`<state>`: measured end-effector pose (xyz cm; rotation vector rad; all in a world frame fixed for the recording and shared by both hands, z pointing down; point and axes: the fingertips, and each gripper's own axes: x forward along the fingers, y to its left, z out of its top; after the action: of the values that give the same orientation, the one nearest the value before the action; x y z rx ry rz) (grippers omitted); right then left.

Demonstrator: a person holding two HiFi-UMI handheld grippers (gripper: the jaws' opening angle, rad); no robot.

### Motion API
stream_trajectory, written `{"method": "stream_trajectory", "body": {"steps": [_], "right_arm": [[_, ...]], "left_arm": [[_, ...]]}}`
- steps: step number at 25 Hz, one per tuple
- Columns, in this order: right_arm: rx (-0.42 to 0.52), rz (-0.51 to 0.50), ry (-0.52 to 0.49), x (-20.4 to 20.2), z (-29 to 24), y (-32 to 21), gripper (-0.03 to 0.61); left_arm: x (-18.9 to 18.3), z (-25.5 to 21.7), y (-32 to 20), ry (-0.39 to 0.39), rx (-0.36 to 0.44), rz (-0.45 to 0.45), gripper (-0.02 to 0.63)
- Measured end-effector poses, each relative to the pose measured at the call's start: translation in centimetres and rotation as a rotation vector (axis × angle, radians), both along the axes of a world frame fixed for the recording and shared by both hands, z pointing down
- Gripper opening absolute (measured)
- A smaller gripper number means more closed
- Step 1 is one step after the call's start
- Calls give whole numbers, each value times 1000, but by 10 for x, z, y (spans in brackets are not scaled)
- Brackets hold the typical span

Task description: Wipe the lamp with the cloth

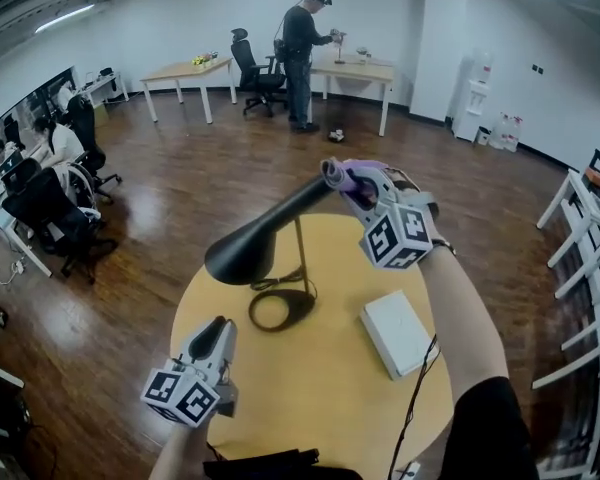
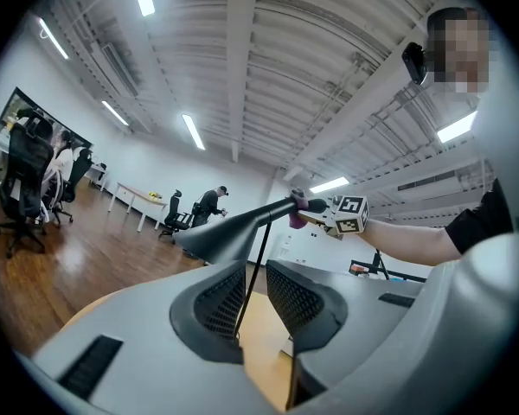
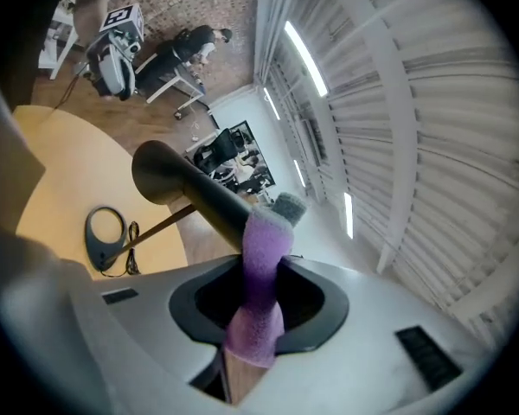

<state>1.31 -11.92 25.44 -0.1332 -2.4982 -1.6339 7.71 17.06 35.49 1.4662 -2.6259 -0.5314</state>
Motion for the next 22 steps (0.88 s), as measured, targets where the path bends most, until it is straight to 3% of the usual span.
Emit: {"method": "stream_trajectory", "body": {"steps": [4, 12, 14, 17, 19, 22], "right_arm": [[-127, 22, -37, -1, 11, -4, 92], [-774, -21, -47, -3, 43, -3, 92], [-886, -27, -50, -7, 51, 2, 92], [-942, -58, 45, -15, 79, 34, 92], [-884, -72, 99, -18, 100, 56, 92], [-764, -19, 79, -19, 116, 57, 92]], "left_arm": [[-1, 8, 5, 25, 8, -6, 69], [3, 16, 6, 54, -5, 5, 69], [2, 17, 9, 56, -16, 5, 69], [0, 22, 21, 73, -22, -8, 69], [-2, 23, 28, 77, -22, -18, 69], [-4, 23, 32, 70, -21, -18, 69]]}}
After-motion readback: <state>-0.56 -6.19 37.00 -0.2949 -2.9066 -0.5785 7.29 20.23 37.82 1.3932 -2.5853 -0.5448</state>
